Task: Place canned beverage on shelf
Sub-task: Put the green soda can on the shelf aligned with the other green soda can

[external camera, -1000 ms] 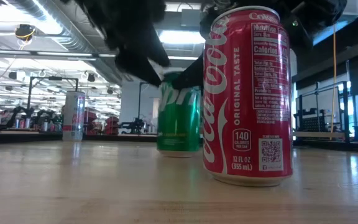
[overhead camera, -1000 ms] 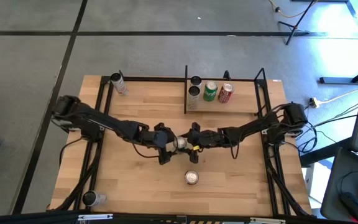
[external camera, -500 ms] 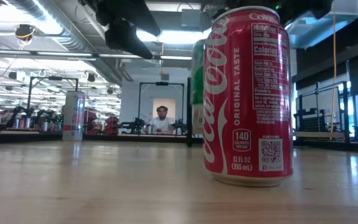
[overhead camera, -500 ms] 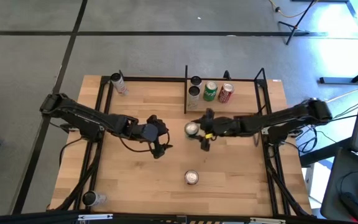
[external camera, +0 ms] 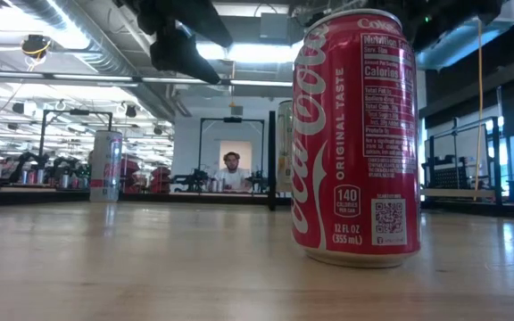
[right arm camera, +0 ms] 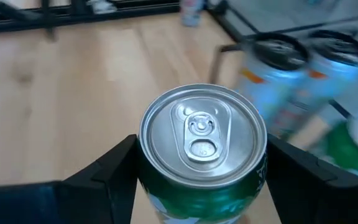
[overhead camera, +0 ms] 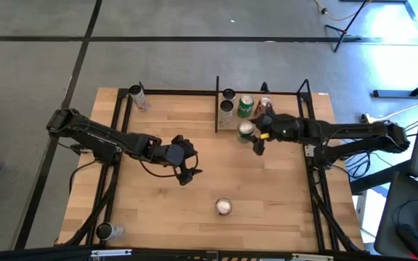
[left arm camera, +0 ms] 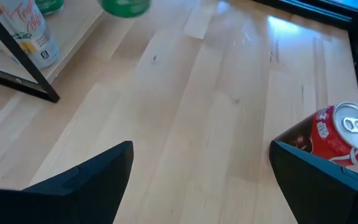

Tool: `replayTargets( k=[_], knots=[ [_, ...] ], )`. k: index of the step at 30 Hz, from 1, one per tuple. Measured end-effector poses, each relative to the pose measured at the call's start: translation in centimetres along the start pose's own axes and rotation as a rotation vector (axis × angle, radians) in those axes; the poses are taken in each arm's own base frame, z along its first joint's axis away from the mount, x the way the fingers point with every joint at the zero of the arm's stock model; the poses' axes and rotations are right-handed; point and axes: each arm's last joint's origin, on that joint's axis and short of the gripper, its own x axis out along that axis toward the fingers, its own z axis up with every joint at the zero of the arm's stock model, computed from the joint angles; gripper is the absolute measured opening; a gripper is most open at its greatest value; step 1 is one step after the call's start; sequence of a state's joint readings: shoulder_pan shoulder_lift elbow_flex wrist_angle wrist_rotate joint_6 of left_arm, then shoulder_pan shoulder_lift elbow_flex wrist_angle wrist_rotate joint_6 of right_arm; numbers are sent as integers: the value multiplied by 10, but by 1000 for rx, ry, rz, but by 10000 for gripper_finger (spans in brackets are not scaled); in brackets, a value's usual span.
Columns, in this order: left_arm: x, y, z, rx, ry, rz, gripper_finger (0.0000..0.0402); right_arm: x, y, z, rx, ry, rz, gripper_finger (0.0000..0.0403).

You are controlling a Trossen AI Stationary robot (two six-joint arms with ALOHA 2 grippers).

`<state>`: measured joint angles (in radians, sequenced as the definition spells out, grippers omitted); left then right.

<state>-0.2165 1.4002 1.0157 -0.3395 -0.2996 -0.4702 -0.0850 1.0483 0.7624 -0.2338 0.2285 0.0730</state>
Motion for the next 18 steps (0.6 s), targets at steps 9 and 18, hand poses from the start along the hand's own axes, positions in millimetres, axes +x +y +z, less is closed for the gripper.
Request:
replayTargets(
  k=[9,18],
  knots=[
    [0,0,0,1,-3,5,364,13,-30,-19,72,38,-38,261],
    [0,0,0,7,-4,7,364,23,-51,-22,125,5,-63,261]
  ],
)
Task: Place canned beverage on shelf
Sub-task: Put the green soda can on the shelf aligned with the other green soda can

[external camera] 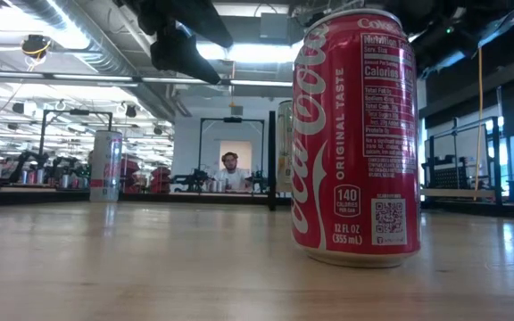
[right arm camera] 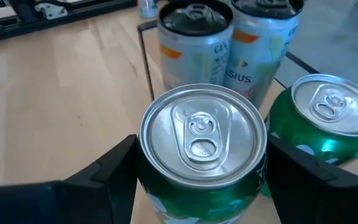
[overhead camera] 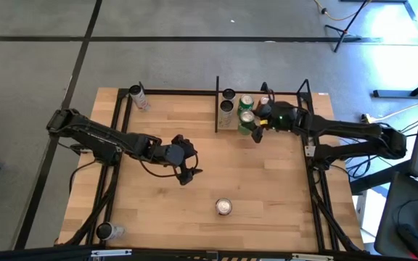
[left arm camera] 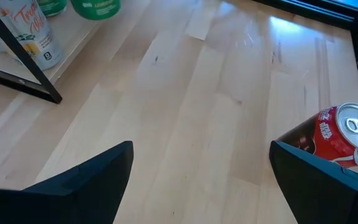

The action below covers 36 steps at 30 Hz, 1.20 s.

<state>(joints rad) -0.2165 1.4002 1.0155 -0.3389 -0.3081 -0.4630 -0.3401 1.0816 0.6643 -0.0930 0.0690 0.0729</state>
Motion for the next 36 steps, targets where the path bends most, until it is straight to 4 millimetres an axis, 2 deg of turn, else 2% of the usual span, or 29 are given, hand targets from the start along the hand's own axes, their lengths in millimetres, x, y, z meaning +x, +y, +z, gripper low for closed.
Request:
replayTargets(
  k=[16,21,29,36],
  knots=[
    [0,0,0,2,-8,16,364,32,-5,-9,-51,49,-98,261],
    [0,1,0,2,-8,17,364,34,-6,-9,-52,37,-126,261],
    [0,1,0,2,-8,17,364,34,-18,-9,-27,44,-155,262],
    [0,1,0,2,-8,17,364,34,-18,-9,-54,50,-160,312]
  ],
)
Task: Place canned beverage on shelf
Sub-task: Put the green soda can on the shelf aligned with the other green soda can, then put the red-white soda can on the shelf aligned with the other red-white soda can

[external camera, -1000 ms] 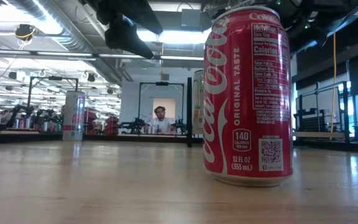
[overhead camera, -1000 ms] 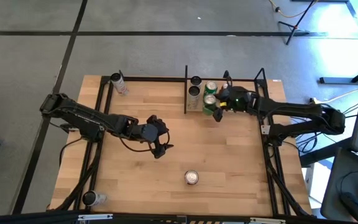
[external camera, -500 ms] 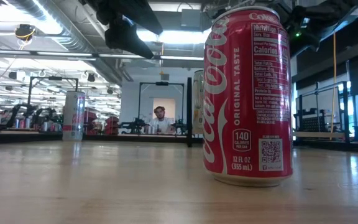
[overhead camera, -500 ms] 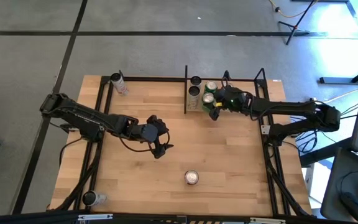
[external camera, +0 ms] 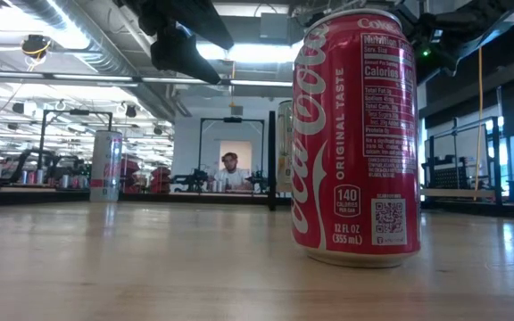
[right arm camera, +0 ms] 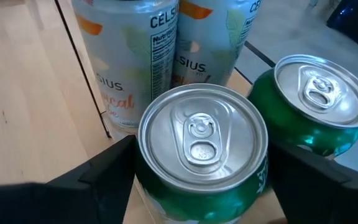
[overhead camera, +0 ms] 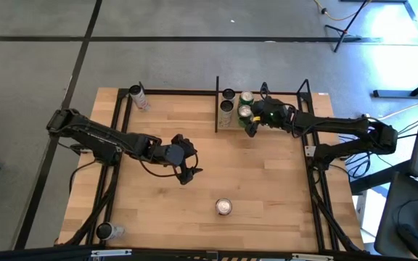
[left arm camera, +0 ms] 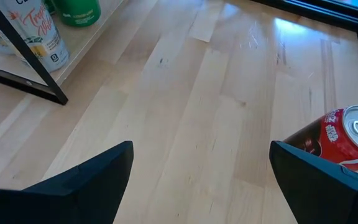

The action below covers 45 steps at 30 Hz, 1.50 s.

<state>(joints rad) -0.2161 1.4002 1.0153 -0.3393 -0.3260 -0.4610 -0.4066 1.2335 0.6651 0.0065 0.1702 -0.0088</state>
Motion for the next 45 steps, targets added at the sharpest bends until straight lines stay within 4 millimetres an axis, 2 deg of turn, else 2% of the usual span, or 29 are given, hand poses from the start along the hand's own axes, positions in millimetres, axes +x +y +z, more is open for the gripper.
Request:
replayTargets(
  k=[6,10,14,23,29,35,45],
  knots=[
    [0,0,0,0,0,0,364,0,-1,-1,-4,5,-47,356],
    [0,0,0,0,0,0,364,0,-2,0,-4,4,-55,365],
    [0,0,0,0,0,-1,364,-4,-2,8,1,-18,-56,364],
    [0,0,0,0,1,-3,364,-35,-7,36,-2,5,-36,363],
    [0,-2,1,-50,-4,-40,364,-67,-6,52,27,2,128,363],
    [0,-6,2,-68,13,-121,364,-98,13,57,55,-70,312,363],
    [-5,-27,-8,-183,45,-194,364,-113,73,48,-75,-33,573,363]
  ],
)
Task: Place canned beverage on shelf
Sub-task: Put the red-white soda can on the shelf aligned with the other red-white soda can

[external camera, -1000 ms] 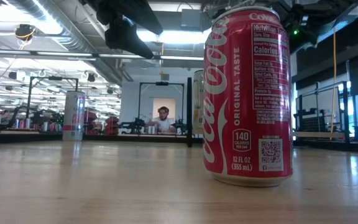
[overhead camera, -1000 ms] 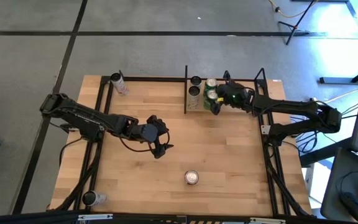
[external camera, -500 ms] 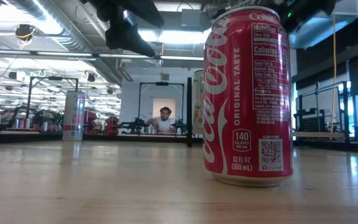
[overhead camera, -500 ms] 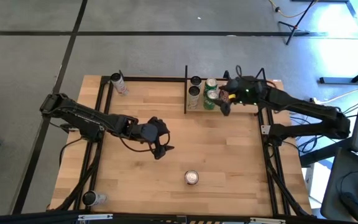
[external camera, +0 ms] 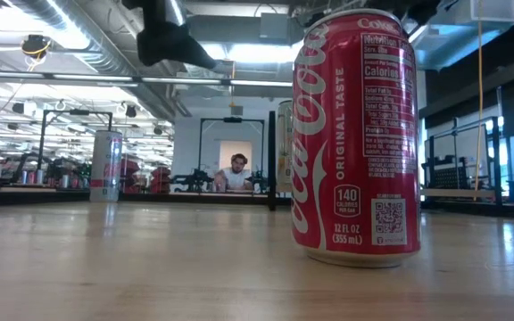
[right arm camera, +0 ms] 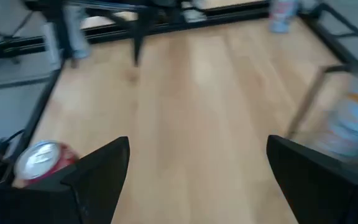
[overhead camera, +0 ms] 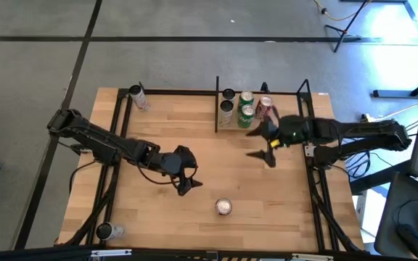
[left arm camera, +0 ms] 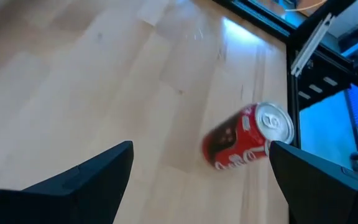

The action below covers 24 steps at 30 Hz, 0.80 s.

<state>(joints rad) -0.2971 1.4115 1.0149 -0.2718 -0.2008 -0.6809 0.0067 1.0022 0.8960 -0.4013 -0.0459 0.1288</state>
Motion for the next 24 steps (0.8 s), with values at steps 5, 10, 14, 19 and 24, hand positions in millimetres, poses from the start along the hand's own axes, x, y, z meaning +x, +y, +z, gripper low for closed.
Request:
replayTargets(
  k=[5,10,14,19,24],
  knots=[
    [10,-13,-16,15,26,-10,364,12,24,-8,-13,68,91,363],
    [29,-24,-30,40,28,-18,364,27,48,-22,3,185,153,363],
    [44,-26,-38,48,35,-14,364,39,69,-33,79,257,181,363],
    [57,-25,-44,53,39,6,364,58,100,-48,121,270,152,363],
    [68,-27,-48,52,-23,33,364,82,134,-70,174,301,176,363]
  ],
)
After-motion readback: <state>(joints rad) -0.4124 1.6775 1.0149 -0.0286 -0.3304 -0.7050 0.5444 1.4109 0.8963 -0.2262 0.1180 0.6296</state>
